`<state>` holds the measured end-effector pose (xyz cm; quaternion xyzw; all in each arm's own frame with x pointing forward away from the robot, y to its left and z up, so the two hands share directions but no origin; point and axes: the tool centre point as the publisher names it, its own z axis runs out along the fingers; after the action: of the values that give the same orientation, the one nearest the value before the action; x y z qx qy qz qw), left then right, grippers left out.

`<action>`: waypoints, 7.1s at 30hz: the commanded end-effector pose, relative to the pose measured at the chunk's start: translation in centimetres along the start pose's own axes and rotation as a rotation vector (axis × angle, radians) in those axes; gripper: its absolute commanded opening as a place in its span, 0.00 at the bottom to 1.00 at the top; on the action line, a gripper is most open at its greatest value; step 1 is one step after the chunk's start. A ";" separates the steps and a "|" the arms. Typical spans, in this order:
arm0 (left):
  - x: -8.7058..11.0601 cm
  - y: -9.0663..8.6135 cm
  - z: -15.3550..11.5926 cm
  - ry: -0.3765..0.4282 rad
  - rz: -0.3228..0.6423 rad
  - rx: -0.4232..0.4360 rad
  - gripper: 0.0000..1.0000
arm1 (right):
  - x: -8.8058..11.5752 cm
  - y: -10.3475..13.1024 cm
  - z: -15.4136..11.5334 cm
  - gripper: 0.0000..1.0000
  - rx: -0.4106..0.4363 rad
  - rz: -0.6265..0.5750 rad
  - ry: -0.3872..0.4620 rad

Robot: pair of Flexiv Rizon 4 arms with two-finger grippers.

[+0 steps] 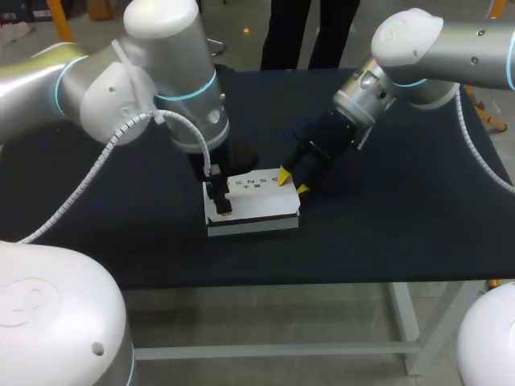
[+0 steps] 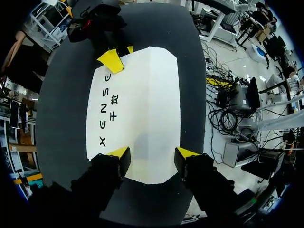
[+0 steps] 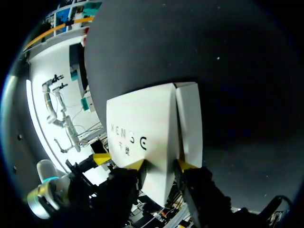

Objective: Assemble the packaging by folding the flat box into shape, placing the metal phone stand inside, and closing the box properly

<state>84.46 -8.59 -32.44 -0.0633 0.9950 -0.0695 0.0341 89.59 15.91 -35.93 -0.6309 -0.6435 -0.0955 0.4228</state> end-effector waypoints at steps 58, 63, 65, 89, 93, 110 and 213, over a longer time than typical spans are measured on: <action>-1.4 -2.1 2.9 -0.360 -0.108 -0.110 0.40 | 0.0 0.1 0.1 0.42 0.003 0.000 0.000; -1.4 -2.1 3.0 -0.369 -0.087 -0.115 0.38 | 0.0 0.0 0.1 0.42 0.002 -0.001 0.000; -1.5 -2.1 3.0 -0.374 -0.085 -0.118 0.39 | 0.0 0.0 0.0 0.42 0.002 -0.001 -0.002; -1.3 -1.8 3.5 -0.393 -0.072 -0.130 0.36 | -0.8 -1.3 -0.7 0.42 -0.032 -0.005 -0.009; -1.3 -1.8 3.6 -0.387 -0.071 -0.135 0.36 | -1.0 -1.7 -1.0 0.42 -0.045 -0.008 -0.005; -0.7 -1.8 4.0 -0.374 -0.058 -0.144 0.39 | -1.0 -4.4 -1.6 0.36 -0.112 -0.050 -0.013; -0.8 2.9 1.4 -0.207 -0.023 0.053 0.00 | -1.1 -2.4 1.3 0.00 -0.116 -0.064 -0.127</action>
<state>84.36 -6.08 -33.44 -0.0857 0.9837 -0.0676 0.1426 86.37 15.22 -36.33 -0.6393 -0.6816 -0.1099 0.3386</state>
